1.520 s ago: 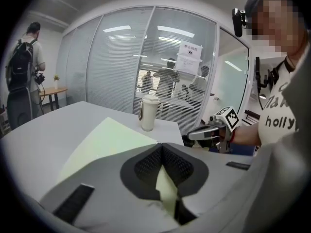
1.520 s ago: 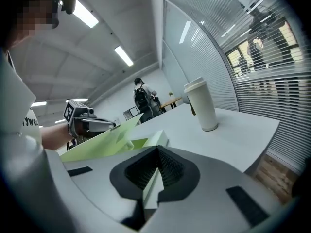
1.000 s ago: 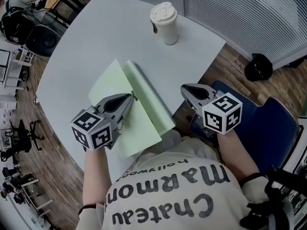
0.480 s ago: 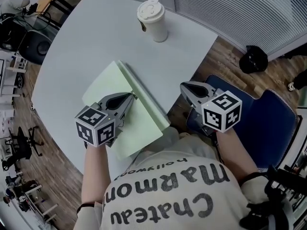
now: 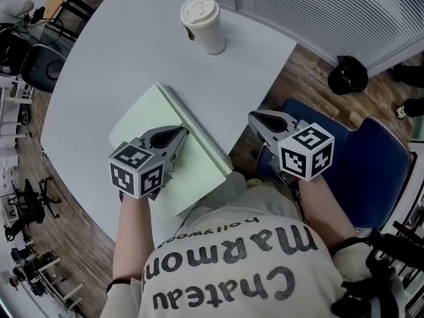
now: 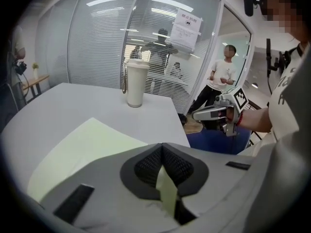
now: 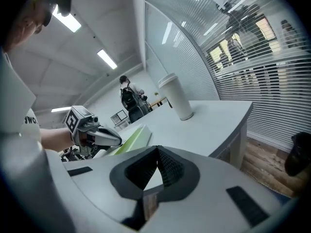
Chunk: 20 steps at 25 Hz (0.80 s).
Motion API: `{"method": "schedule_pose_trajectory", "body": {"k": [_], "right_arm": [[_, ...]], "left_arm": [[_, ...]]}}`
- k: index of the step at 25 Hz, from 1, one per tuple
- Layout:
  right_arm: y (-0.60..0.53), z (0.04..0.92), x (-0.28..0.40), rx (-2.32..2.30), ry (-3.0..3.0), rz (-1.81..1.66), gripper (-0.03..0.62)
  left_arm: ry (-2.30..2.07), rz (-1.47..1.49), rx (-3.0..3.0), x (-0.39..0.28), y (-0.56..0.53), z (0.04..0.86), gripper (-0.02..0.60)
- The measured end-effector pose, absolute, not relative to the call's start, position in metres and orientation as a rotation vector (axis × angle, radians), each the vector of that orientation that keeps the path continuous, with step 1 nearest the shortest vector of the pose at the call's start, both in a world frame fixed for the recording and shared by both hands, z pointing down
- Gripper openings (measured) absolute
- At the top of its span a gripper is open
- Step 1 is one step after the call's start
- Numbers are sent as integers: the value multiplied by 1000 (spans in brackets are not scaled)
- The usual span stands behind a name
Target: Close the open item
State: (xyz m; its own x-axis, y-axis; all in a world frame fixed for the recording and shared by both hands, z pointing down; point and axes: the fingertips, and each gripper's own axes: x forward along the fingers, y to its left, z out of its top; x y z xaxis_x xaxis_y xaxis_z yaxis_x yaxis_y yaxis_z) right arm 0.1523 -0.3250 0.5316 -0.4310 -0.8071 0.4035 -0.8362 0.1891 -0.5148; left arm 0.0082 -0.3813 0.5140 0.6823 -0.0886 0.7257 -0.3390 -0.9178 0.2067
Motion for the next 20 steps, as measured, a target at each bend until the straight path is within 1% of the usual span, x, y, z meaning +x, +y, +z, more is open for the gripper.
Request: {"method": "schedule_pose_trajectory", "body": {"k": [4,10,16,20], "right_arm": [[-325,534,153,1662,-2384,1092,-2],[-323,535,152,1666,-2381,1094,-2],[-317,527,133,1666,-2363,1099,-2],[-323,528,133,1658,-2362,1094,-2]], "left_arm": [[-317,1170,2575,9,-377,524,-8],[-307,1223,2558,7,-374,533,-8],[-287,1243,2545,-11,-370,528,-8],[-256,1388,2543,-6,-374,534,-6]]}}
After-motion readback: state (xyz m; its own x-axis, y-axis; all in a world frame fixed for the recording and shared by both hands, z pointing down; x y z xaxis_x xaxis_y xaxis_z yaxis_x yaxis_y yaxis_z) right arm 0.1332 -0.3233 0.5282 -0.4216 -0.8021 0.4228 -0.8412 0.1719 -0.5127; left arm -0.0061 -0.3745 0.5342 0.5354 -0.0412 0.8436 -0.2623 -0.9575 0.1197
